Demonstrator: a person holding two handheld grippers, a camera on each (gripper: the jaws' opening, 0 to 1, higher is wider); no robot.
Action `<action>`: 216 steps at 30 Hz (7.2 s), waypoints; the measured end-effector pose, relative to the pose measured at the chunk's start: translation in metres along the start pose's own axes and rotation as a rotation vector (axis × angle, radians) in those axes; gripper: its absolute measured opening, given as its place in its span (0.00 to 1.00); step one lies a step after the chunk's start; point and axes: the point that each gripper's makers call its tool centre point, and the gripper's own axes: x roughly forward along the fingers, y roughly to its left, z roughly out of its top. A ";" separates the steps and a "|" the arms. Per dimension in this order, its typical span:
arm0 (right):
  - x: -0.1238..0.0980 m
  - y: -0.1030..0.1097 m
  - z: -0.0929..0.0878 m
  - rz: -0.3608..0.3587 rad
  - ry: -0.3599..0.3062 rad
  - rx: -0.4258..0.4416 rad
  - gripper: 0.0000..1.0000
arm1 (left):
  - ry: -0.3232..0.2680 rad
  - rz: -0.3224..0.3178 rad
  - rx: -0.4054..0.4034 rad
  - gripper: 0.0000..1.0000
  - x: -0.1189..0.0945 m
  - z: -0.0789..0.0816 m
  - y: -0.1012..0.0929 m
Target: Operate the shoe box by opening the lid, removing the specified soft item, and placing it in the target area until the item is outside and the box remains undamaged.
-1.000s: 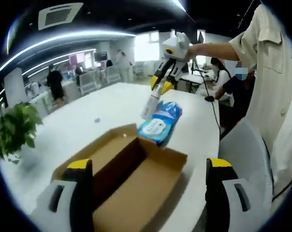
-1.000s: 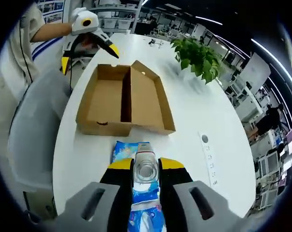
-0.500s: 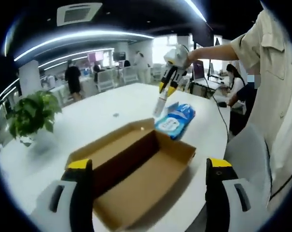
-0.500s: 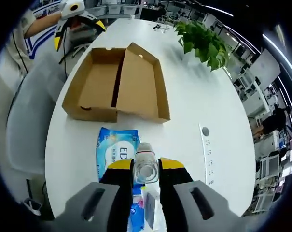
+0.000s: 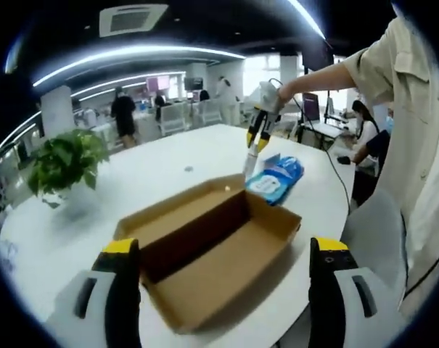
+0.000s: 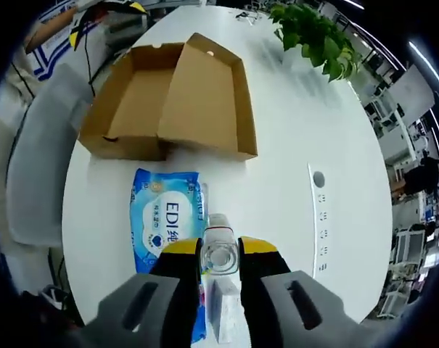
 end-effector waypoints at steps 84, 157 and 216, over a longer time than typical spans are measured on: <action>0.028 -0.022 0.078 -0.077 -0.212 0.410 0.27 | 0.168 0.333 -0.243 0.31 -0.014 -0.099 0.065; 0.089 -0.035 0.089 -0.170 -0.278 1.246 0.03 | 0.204 0.407 -0.475 0.01 -0.009 -0.132 0.074; -0.024 0.006 0.124 -0.331 -0.585 1.096 0.00 | 0.192 0.389 -0.465 0.01 -0.008 -0.132 0.072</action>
